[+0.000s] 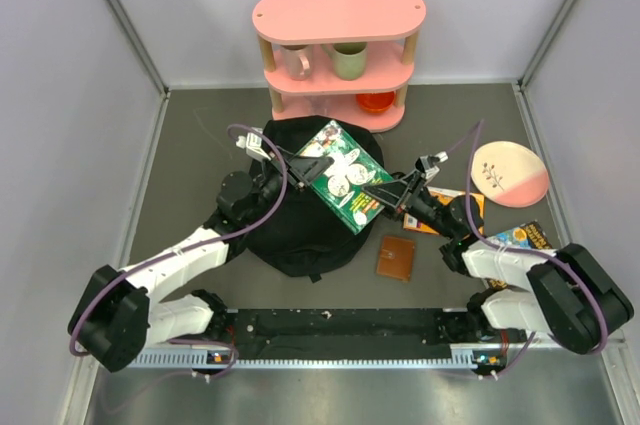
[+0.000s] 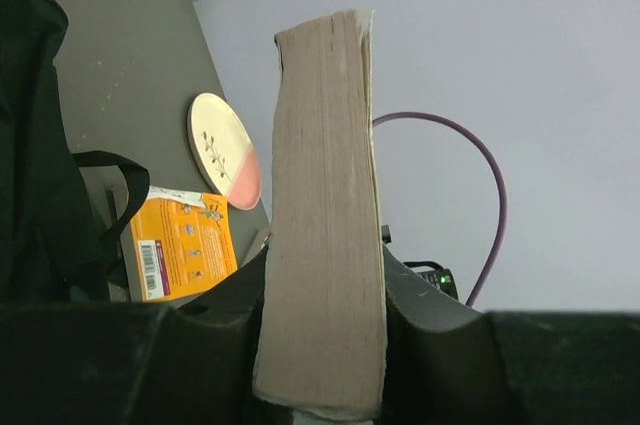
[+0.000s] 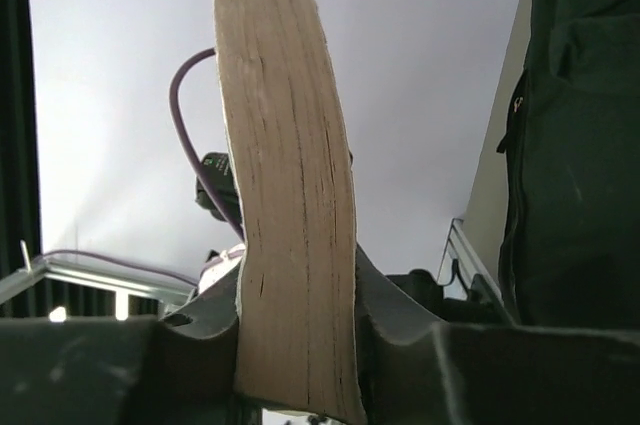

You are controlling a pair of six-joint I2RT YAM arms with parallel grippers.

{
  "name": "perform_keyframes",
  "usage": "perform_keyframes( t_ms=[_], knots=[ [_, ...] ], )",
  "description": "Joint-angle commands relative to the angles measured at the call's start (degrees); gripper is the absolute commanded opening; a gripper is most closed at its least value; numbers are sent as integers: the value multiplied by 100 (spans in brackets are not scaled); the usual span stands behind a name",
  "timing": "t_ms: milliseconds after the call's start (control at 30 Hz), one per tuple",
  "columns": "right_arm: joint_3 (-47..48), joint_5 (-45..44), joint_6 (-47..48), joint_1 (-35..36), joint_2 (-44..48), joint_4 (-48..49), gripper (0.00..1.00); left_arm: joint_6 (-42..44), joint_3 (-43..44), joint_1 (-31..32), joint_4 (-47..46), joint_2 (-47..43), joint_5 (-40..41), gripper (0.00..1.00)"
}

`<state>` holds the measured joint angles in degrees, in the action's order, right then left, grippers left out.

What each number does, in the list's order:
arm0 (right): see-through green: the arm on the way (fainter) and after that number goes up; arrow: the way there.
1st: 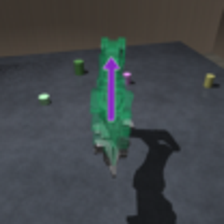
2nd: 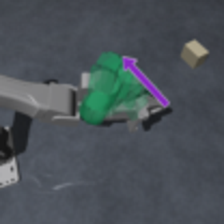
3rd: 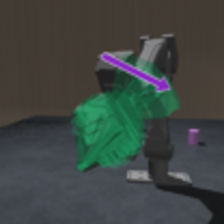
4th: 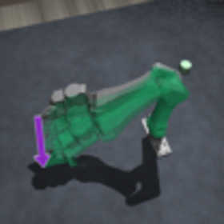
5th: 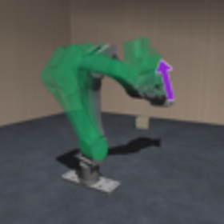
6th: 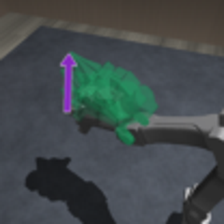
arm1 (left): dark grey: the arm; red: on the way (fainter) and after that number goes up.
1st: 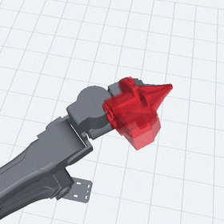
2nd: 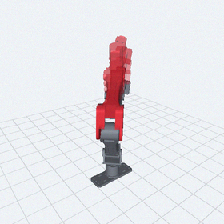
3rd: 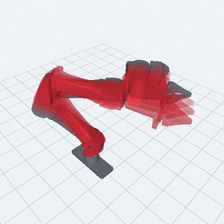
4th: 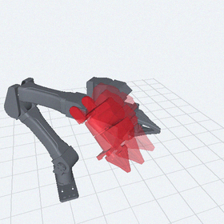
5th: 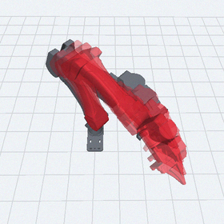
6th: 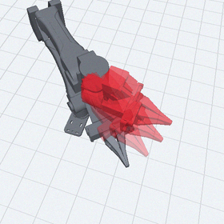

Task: Pack the student bag
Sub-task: Pick up the book from the center of the board, then place the book in the student bag.

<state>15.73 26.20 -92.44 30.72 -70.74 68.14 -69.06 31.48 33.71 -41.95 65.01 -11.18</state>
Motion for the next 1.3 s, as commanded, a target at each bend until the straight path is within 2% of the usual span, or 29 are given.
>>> perform_keyframes(
  t_ms=[0,33,67,100,133,200,233,267,300,333,367,400,467,600,667,733,800,900,1100,1267],
  knots=[
    [106,-27,200,101,315,587,0,225,130,-5,-393,-208,55,3],
    [132,8,296,101,367,456,0,461,208,-5,-253,-234,20,13],
    [211,34,375,101,490,333,0,646,287,-5,322,-270,-24,26],
    [246,52,489,101,604,175,0,874,532,-5,720,-392,-33,57],
    [308,44,743,101,736,-392,0,1372,682,-5,1289,-454,-7,69],
    [335,-70,1069,110,1295,-1088,0,2007,1181,-5,2897,-594,106,89],
    [378,-306,1453,101,1534,-2006,0,2593,1350,-5,3469,-621,203,92],
    [439,-473,1701,110,1833,-2728,0,2895,1473,-5,4484,-682,308,93],
    [544,-666,1973,101,2375,-3414,0,3168,1614,-5,4860,-718,553,97],
    [780,-1138,2489,110,2668,-4074,0,3597,1633,-5,5177,-753,695,98],
    [887,-1421,2712,110,2906,-5290,0,3775,1633,-5,5476,-840,783,99],
    [984,-1911,2853,101,3308,-5737,0,3933,1589,-5,5879,-885,801,99],
    [1187,-2363,3197,75,3592,-6790,0,4259,1466,3,6093,-990,679,99],
    [1257,-3058,3277,66,4059,-7786,0,4550,1386,372,6830,-763,1047,99],
    [1293,-3392,3329,57,4235,-8052,0,4778,1483,696,7287,-474,1065,99],
    [1319,-3621,3443,66,4314,-8351,0,4988,1589,987,7464,-358,1302,99],
    [1336,-3665,3487,48,4402,-8466,0,5165,1598,1242,7465,-270,1145,99],
    [1328,-3534,3444,39,4437,-8589,0,5524,1554,1304,7456,-270,697,99],
    [1249,-3376,3365,48,4499,-8668,0,5912,1580,1304,7474,-174,511,98],
    [1275,-3314,3365,39,4499,-8712,0,6009,1720,1304,7483,274,336,89]
  ],
)
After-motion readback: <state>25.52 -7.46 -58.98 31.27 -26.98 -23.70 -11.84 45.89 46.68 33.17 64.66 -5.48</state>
